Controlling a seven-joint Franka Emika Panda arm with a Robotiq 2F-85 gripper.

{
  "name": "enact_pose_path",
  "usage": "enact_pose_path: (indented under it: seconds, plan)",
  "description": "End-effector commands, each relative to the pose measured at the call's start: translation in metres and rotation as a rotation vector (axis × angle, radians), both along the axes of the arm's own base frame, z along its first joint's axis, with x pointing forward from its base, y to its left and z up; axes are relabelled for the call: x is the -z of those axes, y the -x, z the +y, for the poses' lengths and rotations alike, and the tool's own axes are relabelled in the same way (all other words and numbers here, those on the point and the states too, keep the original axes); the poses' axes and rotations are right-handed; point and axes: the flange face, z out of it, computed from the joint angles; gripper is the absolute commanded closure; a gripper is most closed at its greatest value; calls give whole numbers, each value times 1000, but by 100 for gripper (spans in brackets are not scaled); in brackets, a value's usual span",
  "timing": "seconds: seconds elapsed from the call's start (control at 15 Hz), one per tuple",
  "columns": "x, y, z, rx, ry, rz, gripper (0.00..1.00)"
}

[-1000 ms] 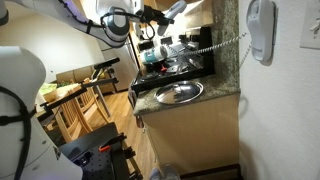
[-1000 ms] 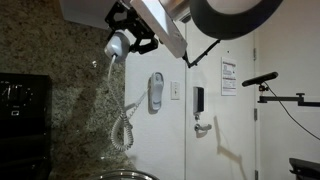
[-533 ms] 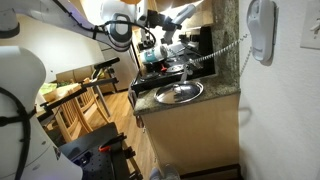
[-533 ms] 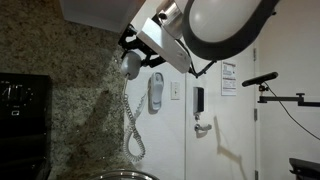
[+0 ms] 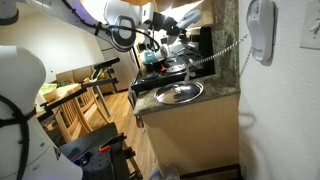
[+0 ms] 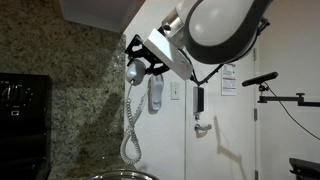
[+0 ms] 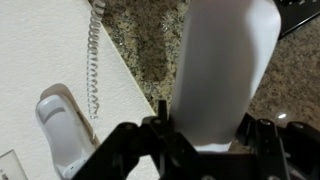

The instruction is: Hang the intercom headset on the holder

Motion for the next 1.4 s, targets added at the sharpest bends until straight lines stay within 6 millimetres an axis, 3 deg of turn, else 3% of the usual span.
enact_pose_path:
  seconds: [0.0,0.27,0.33,0.47,0.73,1.07,1.33]
  plan:
    - [-2,-1,-2,-5,-8,5,41]
    - [-10,-1,-2,-20,-28,6,41]
    - [-10,-1,-1,-21,-28,6,66]
    - [-7,-5,-1,-32,-7,44,66]
    - [4,-19,-32,19,5,135,66]
    - [0,-31,-87,136,6,148,66]
    - [-2,-37,-118,218,24,113,66]
